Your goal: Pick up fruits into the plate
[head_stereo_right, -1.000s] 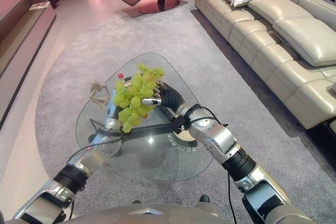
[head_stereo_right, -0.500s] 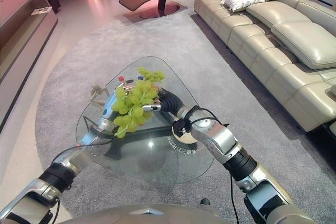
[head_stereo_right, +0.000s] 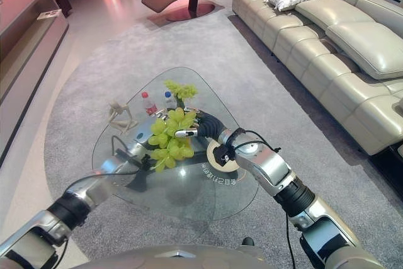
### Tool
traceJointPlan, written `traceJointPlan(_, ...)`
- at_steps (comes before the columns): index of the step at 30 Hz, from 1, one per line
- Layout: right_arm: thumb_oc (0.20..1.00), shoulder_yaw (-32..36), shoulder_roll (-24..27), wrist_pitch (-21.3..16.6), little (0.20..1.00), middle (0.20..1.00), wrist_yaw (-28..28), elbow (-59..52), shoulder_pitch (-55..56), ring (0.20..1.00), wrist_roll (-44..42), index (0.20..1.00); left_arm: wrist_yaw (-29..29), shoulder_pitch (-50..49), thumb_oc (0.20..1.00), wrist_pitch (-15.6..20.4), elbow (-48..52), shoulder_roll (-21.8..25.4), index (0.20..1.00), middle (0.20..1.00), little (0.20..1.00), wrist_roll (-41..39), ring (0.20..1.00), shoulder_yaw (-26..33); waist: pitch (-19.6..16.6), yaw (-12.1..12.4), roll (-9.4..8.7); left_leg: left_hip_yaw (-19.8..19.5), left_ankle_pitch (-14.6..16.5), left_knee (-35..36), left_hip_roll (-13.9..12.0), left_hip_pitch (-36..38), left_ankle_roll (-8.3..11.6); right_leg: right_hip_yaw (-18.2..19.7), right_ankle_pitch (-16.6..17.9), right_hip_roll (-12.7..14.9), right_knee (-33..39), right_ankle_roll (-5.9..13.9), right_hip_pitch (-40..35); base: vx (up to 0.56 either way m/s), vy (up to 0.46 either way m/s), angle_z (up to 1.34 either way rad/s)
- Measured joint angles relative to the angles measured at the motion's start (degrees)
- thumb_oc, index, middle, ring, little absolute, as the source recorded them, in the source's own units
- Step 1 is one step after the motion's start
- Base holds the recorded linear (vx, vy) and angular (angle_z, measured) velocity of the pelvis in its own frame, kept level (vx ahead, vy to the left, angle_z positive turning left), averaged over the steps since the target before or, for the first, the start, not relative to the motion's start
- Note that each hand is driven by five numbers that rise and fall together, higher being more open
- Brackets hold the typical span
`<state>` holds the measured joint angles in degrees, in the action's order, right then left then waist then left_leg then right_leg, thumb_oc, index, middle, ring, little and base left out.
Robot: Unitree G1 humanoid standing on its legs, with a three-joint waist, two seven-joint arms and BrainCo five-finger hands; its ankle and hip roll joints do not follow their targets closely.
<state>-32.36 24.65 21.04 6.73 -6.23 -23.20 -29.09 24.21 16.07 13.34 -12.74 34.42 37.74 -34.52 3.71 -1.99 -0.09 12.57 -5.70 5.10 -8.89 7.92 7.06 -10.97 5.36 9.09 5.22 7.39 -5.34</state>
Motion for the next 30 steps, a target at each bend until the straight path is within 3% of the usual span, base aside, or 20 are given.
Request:
traceJointPlan(1,0.200,0.1,0.2,0.3,0.200,0.200,-0.7,0.3,-0.1,0.200,0.0,0.200,-0.2,0.3,0.200,-1.9,0.0,-0.9,0.200,0.200,0.200,0.5,0.200,-0.9,-0.1,-0.1,0.09,0.0,0.0,0.0,0.0,0.0,0.00,0.1,0.0,0.0,0.0,0.00,0.0,0.00,0.000,0.00)
traceJointPlan(3,0.300,0.2,1.2,0.9,0.300,0.300,-1.7,0.5,-0.6,0.300,0.0,0.300,-0.5,0.6,0.200,-4.6,0.0,-2.2,0.200,0.200,0.200,0.8,0.200,-2.2,-0.1,-0.5,0.19,0.1,0.0,0.0,0.0,0.1,0.00,0.3,0.0,0.0,0.0,0.00,0.1,-0.02,-0.019,-0.04)
traceJointPlan(5,0.200,0.1,1.3,1.7,0.200,0.200,-2.5,1.1,-1.2,0.200,0.0,0.200,-1.2,0.8,0.200,-6.5,0.0,-2.4,0.200,0.200,0.200,1.9,0.200,-3.7,-0.1,-1.2,0.20,0.2,0.0,0.0,-0.1,0.2,0.00,0.5,0.0,-0.1,0.0,-0.01,0.1,-0.01,-0.014,-0.05)
traceJointPlan(6,0.200,-0.1,1.2,1.7,0.200,0.200,-2.6,1.1,-1.4,0.200,0.0,0.200,-1.5,0.8,0.200,-7.1,-0.1,-2.6,0.200,0.200,0.200,2.5,0.200,-4.2,-0.1,-1.4,0.21,0.4,0.0,0.0,-0.1,0.2,0.00,0.6,0.0,-0.1,0.0,-0.02,0.1,-0.01,-0.012,-0.07)
traceJointPlan(12,0.200,0.0,1.1,1.9,0.200,0.200,-3.6,1.2,-2.2,0.200,1.9,0.200,-1.3,0.8,0.200,-8.2,0.0,-4.8,0.200,0.200,0.200,2.5,0.200,-4.6,-0.2,-1.3,0.18,0.9,0.0,0.0,-0.1,0.4,0.00,0.9,0.1,-0.1,0.0,-0.07,0.2,0.00,-0.003,-0.02)
traceJointPlan(30,0.200,0.2,-0.8,1.6,0.200,0.200,-3.6,1.2,-2.2,0.200,3.8,0.200,-0.5,0.7,0.200,-9.8,0.0,-5.3,0.200,0.200,0.200,0.9,0.200,-4.5,-0.3,-1.1,0.00,0.9,0.0,0.0,-0.1,0.5,0.00,0.9,0.1,-0.2,0.0,-0.10,0.0,0.00,0.000,0.00)
